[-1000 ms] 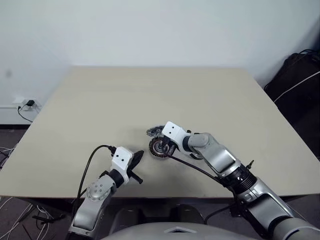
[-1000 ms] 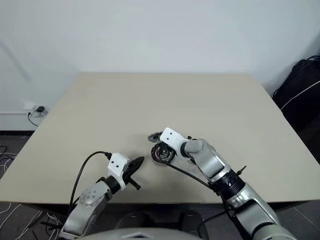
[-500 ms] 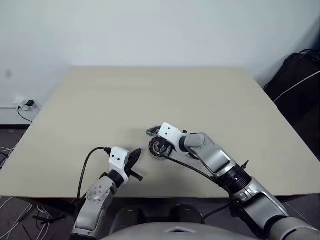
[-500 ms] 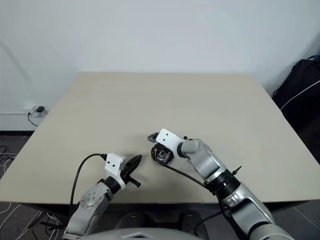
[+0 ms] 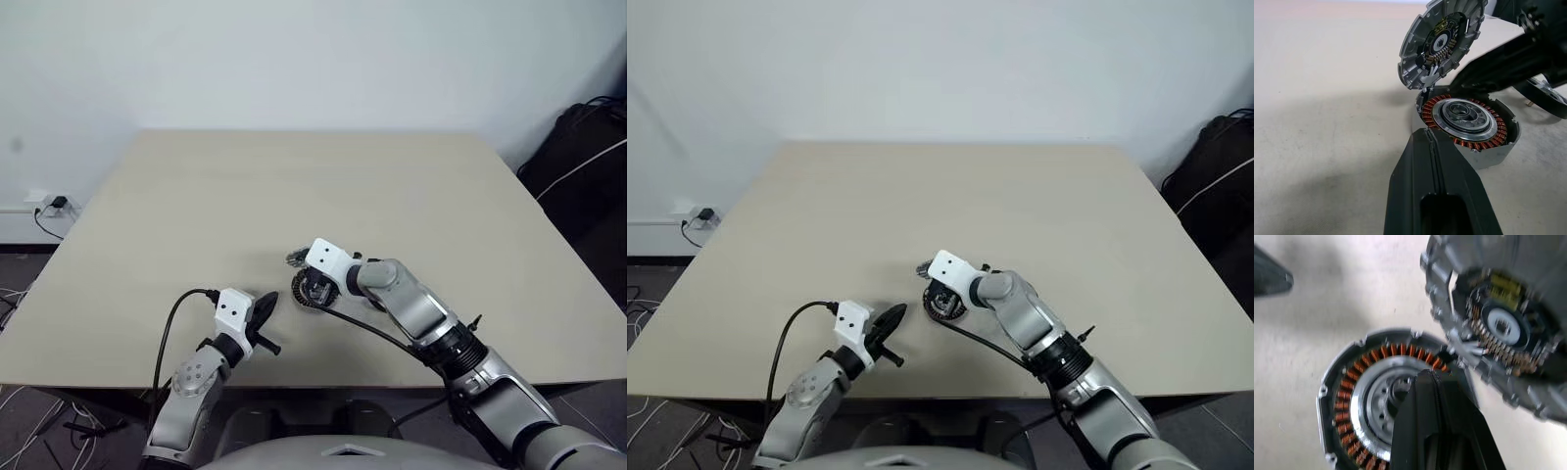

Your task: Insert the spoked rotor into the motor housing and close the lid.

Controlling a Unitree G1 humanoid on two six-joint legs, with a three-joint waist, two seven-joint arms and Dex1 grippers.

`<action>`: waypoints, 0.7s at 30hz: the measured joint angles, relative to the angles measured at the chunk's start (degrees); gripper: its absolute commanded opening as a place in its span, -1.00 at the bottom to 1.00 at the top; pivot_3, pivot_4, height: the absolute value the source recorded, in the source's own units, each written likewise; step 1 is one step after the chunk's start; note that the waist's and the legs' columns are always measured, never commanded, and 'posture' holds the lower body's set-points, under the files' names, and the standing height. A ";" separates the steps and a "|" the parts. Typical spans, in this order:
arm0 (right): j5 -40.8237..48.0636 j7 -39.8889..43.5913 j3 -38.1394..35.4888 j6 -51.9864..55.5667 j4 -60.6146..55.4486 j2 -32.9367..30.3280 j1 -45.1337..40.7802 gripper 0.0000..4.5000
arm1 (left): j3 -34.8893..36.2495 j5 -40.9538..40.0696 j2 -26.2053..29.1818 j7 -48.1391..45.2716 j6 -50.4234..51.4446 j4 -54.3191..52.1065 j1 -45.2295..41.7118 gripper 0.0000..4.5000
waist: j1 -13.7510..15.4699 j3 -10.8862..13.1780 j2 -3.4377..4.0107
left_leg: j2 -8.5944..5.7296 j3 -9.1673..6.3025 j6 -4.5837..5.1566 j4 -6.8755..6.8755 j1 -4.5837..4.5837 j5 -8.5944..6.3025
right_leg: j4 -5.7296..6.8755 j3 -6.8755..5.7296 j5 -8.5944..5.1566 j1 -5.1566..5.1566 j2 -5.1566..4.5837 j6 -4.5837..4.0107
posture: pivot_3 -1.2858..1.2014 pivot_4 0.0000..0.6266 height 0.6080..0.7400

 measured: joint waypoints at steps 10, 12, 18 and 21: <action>-0.72 0.55 0.37 -0.17 0.00 1.53 -0.02 -0.99 | -0.48 0.02 -0.29 0.00 0.00 0.40 -0.49 -1.00 | -0.02 0.01 0.01 | 0.00 0.00 0.00 -0.01 -0.01 0.00 | 0.00 0.00 0.00 -0.02 0.00 0.00 | 0.03 -1.00 1.00; -0.88 0.70 1.00 -0.18 0.02 1.66 -0.04 -0.99 | -0.54 0.02 -0.34 0.02 0.00 0.64 -0.48 -1.00 | -0.02 0.01 0.01 | 0.00 0.00 0.00 -0.01 -0.01 0.00 | 0.00 0.00 0.00 -0.02 0.00 0.00 | 0.03 -1.00 1.00; -0.99 1.71 2.20 -0.18 0.27 1.52 -0.03 -0.99 | -0.53 0.02 -0.40 0.09 -0.09 1.35 -0.43 -1.00 | -0.02 0.01 0.01 | 0.00 0.00 0.00 0.00 -0.02 0.00 | 0.00 0.00 0.00 -0.02 0.00 0.00 | 0.03 -1.00 1.00; -0.99 1.79 2.21 -0.18 0.28 1.13 -0.03 -0.99 | -0.53 0.02 -0.42 0.14 -0.11 1.67 -0.38 -1.00 | -0.02 0.02 0.01 | 0.00 0.00 0.00 -0.01 -0.02 0.00 | 0.00 0.00 0.00 -0.03 0.00 0.00 | 0.03 -1.00 1.00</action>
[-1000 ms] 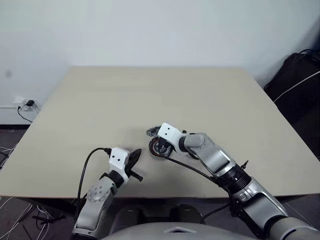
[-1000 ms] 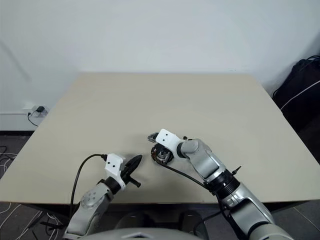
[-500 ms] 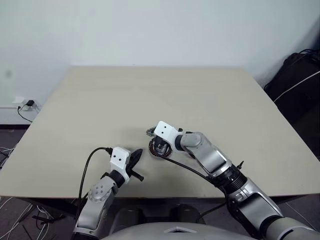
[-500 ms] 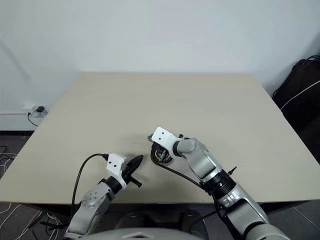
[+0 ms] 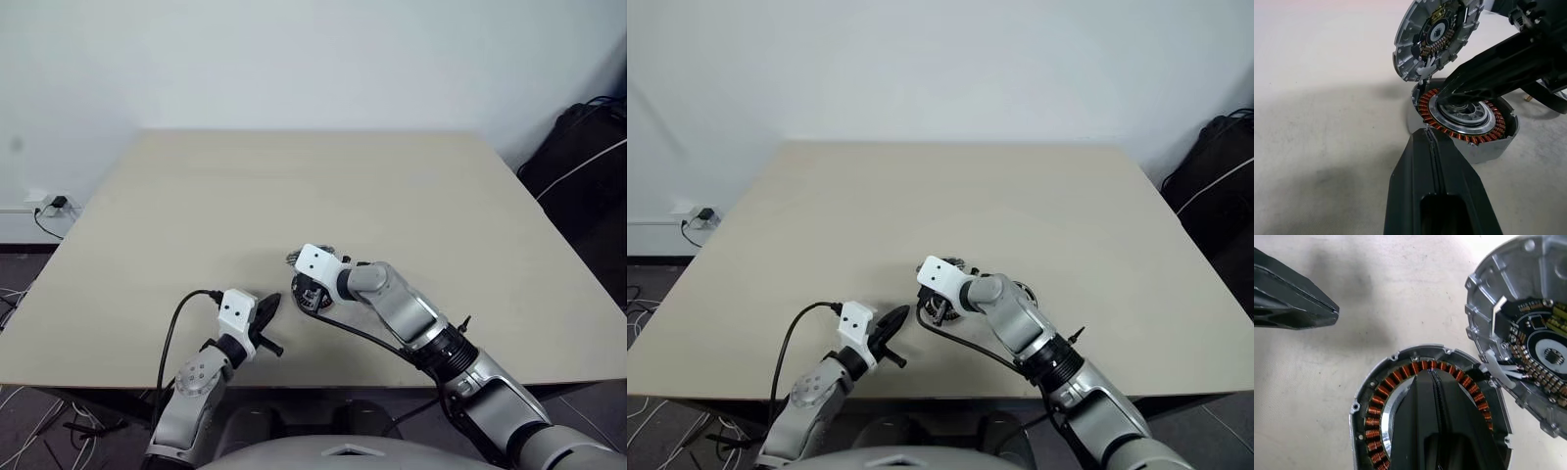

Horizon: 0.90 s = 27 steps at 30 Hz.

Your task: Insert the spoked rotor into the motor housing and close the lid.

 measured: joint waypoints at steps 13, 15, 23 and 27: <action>0.18 0.17 -0.13 -0.03 -0.92 -1.86 1.17 -0.99 | -0.02 0.00 0.03 -0.14 -0.41 0.99 -0.18 -1.00 | 0.08 0.01 0.00 | -0.01 0.00 0.02 -0.01 -0.03 -0.01 | -0.01 0.00 0.00 -0.02 -0.03 0.00 | 0.03 -1.00 1.00; 0.26 0.42 -0.23 -0.06 -1.61 -2.21 1.67 -0.99 | -0.03 -0.01 0.04 -0.16 -0.47 1.08 -0.23 -1.00 | 0.08 0.01 0.00 | -0.01 0.00 0.03 -0.01 -0.03 -0.02 | -0.03 0.00 0.00 -0.02 -0.03 0.00 | 0.03 -1.00 1.00; 0.30 1.20 -0.24 0.22 -3.64 -3.40 2.80 -0.99 | -0.13 -0.01 0.04 -0.21 -1.13 1.96 -0.82 -1.00 | 0.08 0.01 -0.01 | -0.01 0.00 0.05 0.00 -0.04 -0.03 | -0.04 0.00 0.00 -0.02 -0.03 0.01 | 0.03 -1.00 1.00; 0.31 1.22 -0.26 0.28 -3.86 -3.66 2.84 -0.99 | -0.14 -0.01 0.04 -0.22 -1.19 2.86 -0.82 -1.00 | 0.10 0.02 -0.01 | -0.01 0.00 0.05 0.00 -0.04 -0.03 | -0.04 0.00 0.00 -0.02 -0.04 0.01 | 0.03 -1.00 1.00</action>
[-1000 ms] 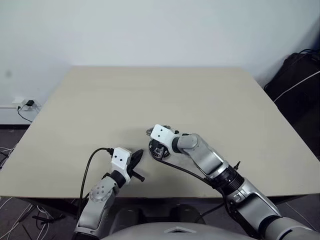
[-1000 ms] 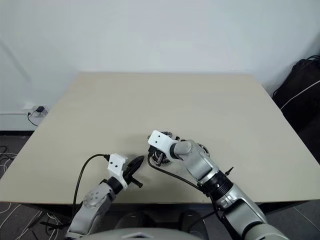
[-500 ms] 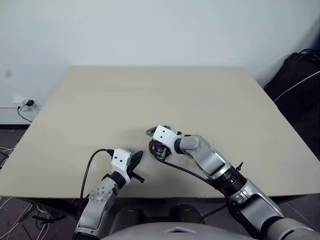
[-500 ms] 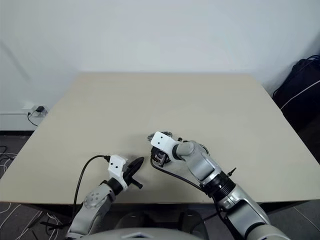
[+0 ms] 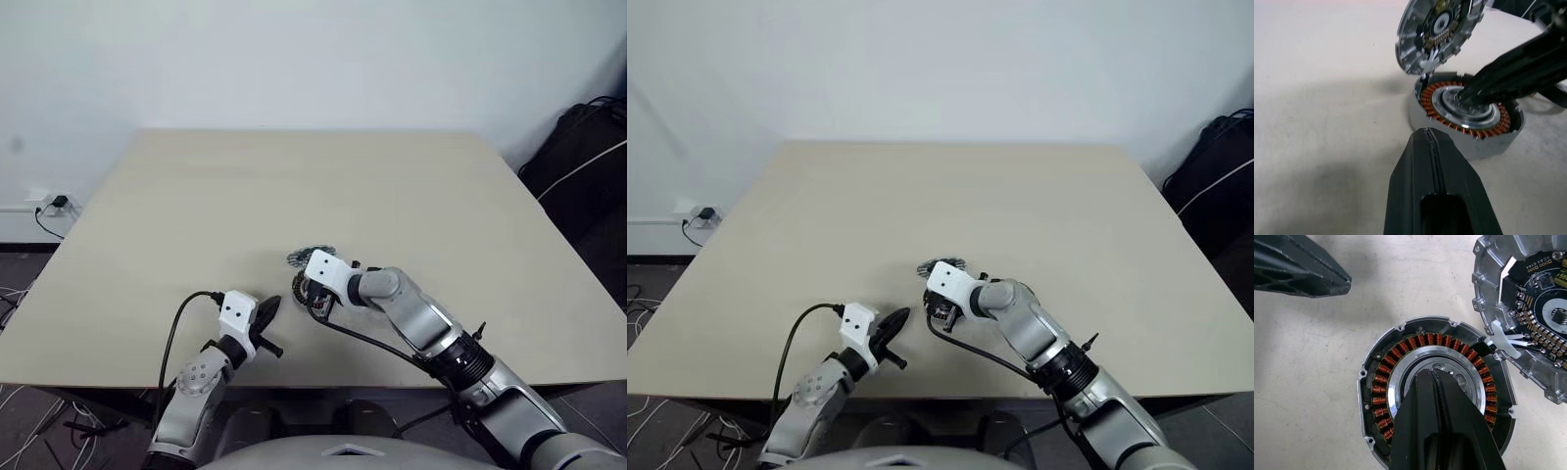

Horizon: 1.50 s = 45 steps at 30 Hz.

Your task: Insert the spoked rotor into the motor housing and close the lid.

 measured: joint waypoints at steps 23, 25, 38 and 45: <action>0.99 -2.43 -4.89 -0.07 -1.84 0.57 1.68 -0.99 | -0.23 0.00 -0.02 -0.01 -0.28 0.32 -0.27 -1.00 | -0.06 0.24 -0.05 | 0.01 -0.01 0.01 0.00 -0.14 0.00 | -0.02 -0.04 0.00 -0.12 0.00 0.00 | 0.03 -1.00 1.00; 1.02 -2.33 -4.87 -0.01 -2.12 0.48 2.03 -0.99 | -0.34 -0.01 -0.03 -0.01 -0.30 0.32 -0.28 -1.00 | -0.05 0.25 -0.05 | 0.00 -0.01 0.01 0.00 -0.14 0.00 | -0.02 -0.05 0.00 -0.12 0.00 0.00 | 0.03 -1.00 1.00; 0.94 -1.68 -3.65 0.70 -3.25 0.10 4.95 -0.99 | -0.54 -0.01 -0.02 0.05 -0.11 0.31 -0.32 -1.00 | -0.04 0.37 -0.10 | 0.01 -0.01 0.02 0.01 -0.15 -0.01 | -0.03 -0.05 0.00 -0.12 0.00 0.00 | 0.03 -1.00 1.00; 1.00 -1.63 -4.36 0.66 -5.52 -1.47 6.96 -0.99 | -0.55 -0.03 0.02 0.09 0.39 0.18 -0.33 -1.00 | -0.03 0.37 -0.11 | 0.00 -0.01 0.08 0.01 -0.15 -0.04 | -0.06 -0.05 0.00 -0.11 0.00 0.00 | 0.03 -1.00 1.00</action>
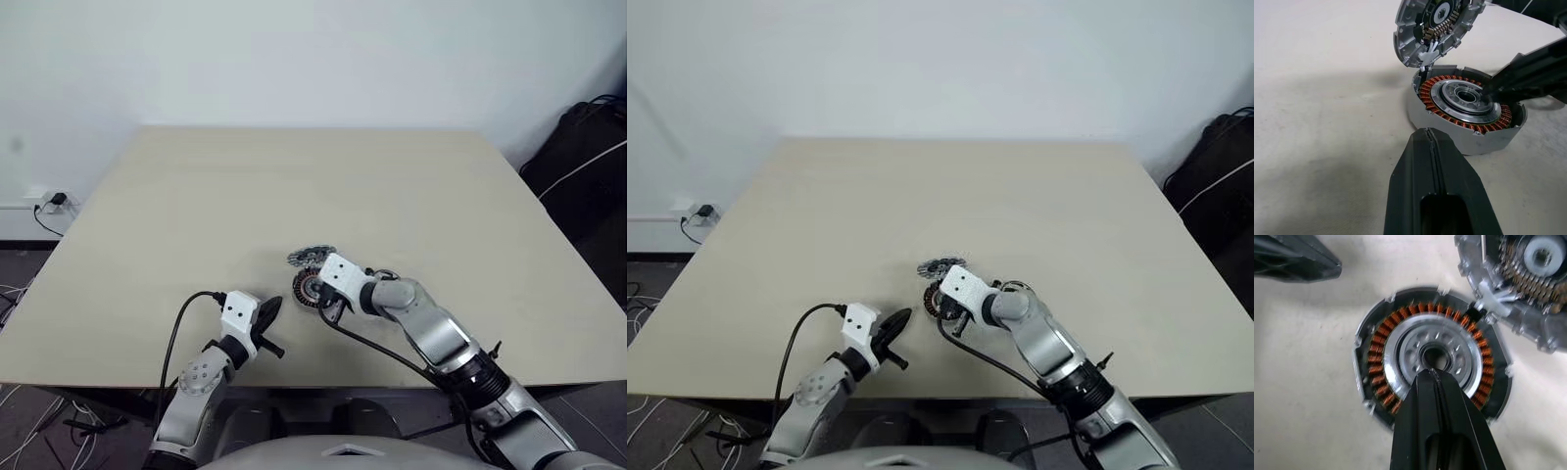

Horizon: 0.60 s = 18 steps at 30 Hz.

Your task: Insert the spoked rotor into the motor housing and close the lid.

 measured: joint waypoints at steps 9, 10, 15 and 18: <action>6.69 -2.28 -15.97 0.74 -8.08 -2.07 8.32 -0.99 | -0.02 0.00 0.20 0.35 1.20 -2.93 0.97 -1.00 | 0.22 0.08 -0.01 | -0.01 -0.03 0.05 0.02 -0.17 -0.03 | -0.11 -0.02 0.04 -0.07 0.00 0.07 | 0.03 -1.00 1.00; 7.23 -2.34 -17.46 0.91 -8.90 -2.54 9.20 -0.92 | 0.00 0.00 0.24 0.37 1.28 -3.04 1.20 -1.00 | 0.17 0.09 -0.01 | -0.01 -0.03 0.06 0.02 -0.17 -0.04 | -0.11 -0.03 0.04 -0.07 0.00 0.07 | 0.03 -1.00 1.00; 10.52 -4.86 -28.60 1.59 -10.90 -3.67 16.26 -0.27 | 0.01 0.04 0.52 0.56 1.99 -3.22 1.51 -1.00 | 0.22 0.11 0.01 | -0.01 -0.04 0.24 0.04 -0.17 -0.14 | -0.09 -0.03 0.04 -0.07 0.01 0.08 | 0.03 -1.00 1.00; 11.85 -6.59 -32.92 1.84 -11.48 -3.19 19.01 0.17 | -0.26 0.04 0.52 0.66 2.32 -3.24 1.26 -1.00 | 0.11 0.11 0.05 | 0.00 -0.04 0.26 0.04 -0.15 -0.15 | -0.07 -0.02 0.04 -0.06 0.02 0.09 | 0.03 -1.00 1.00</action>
